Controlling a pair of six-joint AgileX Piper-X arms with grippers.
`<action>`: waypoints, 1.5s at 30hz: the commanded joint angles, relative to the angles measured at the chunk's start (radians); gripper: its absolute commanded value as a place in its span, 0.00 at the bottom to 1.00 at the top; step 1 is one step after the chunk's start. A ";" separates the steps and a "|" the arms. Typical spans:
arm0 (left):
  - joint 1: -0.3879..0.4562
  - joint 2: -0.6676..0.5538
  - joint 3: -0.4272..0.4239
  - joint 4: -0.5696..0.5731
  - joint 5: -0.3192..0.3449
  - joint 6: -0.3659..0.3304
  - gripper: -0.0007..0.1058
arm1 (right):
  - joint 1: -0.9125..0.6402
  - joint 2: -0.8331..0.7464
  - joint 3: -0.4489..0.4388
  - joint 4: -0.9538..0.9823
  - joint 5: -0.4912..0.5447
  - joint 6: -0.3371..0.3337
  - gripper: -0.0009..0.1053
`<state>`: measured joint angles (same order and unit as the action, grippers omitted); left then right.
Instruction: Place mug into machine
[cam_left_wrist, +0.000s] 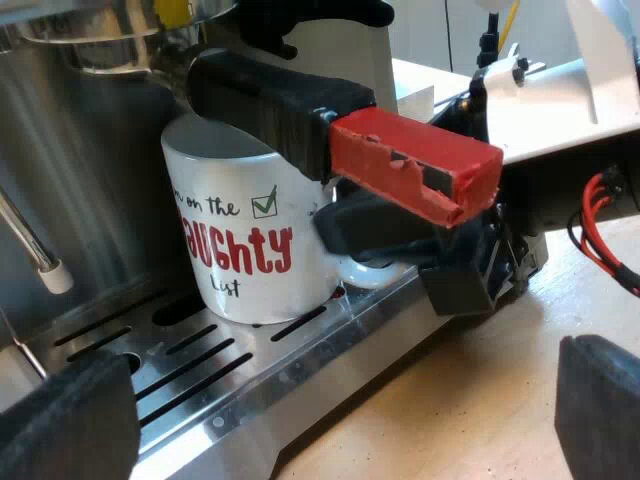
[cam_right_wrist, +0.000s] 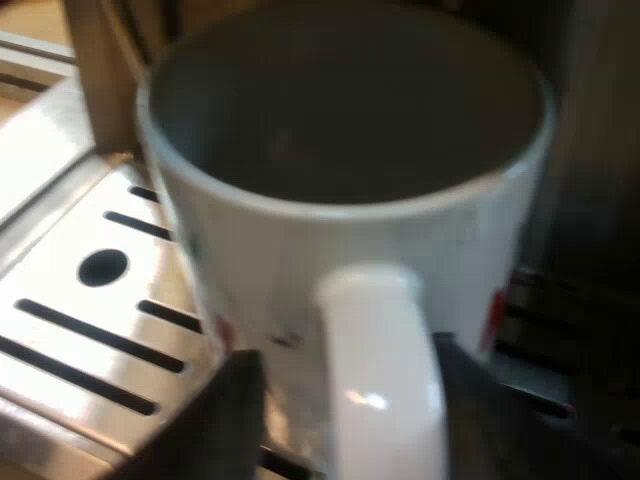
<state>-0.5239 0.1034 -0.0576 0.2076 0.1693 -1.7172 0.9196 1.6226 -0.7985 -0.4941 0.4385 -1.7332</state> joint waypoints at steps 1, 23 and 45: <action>-0.004 0.001 -0.003 -0.012 0.007 -0.009 0.80 | 0.003 -0.006 -0.007 -0.015 -0.010 0.008 0.60; -0.004 0.001 -0.003 -0.012 0.007 -0.012 0.80 | -0.021 0.016 0.175 -0.365 -0.006 0.002 0.61; -0.004 0.001 -0.003 -0.012 0.007 -0.012 0.80 | -0.048 0.191 -0.055 -0.354 -0.102 -0.031 0.54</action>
<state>-0.5239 0.1034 -0.0576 0.2076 0.1693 -1.7172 0.8749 1.8155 -0.8451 -0.8343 0.3407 -1.7541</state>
